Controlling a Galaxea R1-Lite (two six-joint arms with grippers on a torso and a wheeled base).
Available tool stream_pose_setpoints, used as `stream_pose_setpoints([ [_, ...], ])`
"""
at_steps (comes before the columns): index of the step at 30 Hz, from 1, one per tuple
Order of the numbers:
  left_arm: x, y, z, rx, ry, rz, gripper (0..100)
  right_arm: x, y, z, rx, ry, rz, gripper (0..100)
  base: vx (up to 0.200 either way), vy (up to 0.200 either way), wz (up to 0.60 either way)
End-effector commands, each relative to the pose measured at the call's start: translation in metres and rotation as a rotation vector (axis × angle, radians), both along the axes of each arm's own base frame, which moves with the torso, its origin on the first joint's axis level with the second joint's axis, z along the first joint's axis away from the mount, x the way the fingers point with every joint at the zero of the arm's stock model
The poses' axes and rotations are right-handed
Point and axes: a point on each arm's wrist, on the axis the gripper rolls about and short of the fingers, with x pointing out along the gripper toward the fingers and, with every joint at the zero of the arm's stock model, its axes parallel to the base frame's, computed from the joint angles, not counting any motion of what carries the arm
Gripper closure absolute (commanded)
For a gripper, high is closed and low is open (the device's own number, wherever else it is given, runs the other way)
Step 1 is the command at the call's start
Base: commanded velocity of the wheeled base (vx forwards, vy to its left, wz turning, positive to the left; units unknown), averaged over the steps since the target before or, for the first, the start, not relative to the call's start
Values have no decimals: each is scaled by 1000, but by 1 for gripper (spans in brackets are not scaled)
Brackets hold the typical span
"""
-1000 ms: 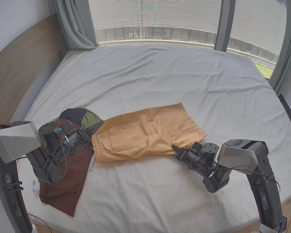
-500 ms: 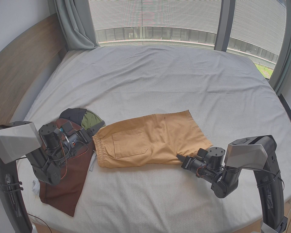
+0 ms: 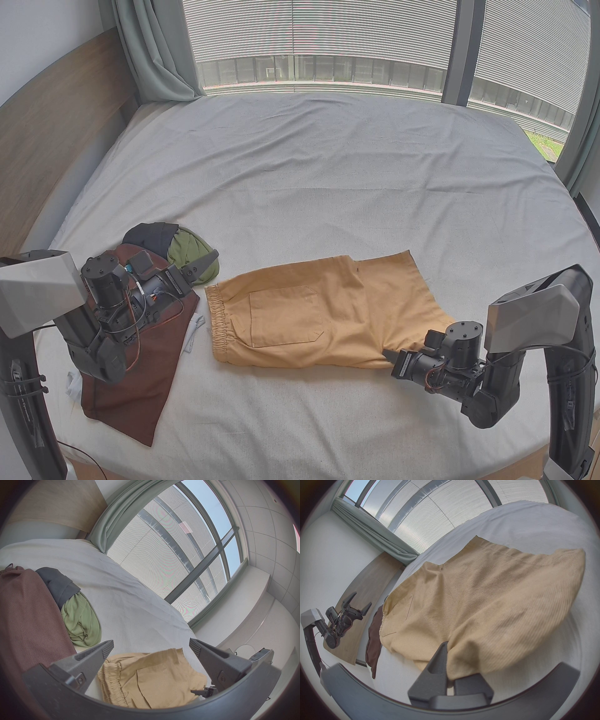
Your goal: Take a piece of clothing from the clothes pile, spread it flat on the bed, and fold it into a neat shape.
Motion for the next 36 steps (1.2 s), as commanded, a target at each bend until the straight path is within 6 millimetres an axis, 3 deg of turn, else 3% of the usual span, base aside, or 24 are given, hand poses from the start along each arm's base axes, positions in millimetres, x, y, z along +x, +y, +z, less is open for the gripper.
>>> stream_pose_setpoints([
  [1, 0, -2, 2, -4, -7, -5, 0, -22, -2, 13, -25, 20, -2, 100, 0, 0, 0],
  [23, -6, -2, 6, 2, -14, -8, 0, -33, -2, 10, -46, 56, 12, 100, 0, 0, 0],
  [24, -6, -5, 6, 3, -18, -15, 0, -34, -1, 9, -47, 57, 15, 0, 0, 0, 0],
  [29, -5, -9, 11, 1, -33, -23, 0, -36, -1, 9, -52, 61, 15, 0, 0, 0, 0],
  [36, -7, -7, 20, -12, -53, -22, 0, -71, -12, 5, -131, 151, 165, 0, 0, 0, 0],
])
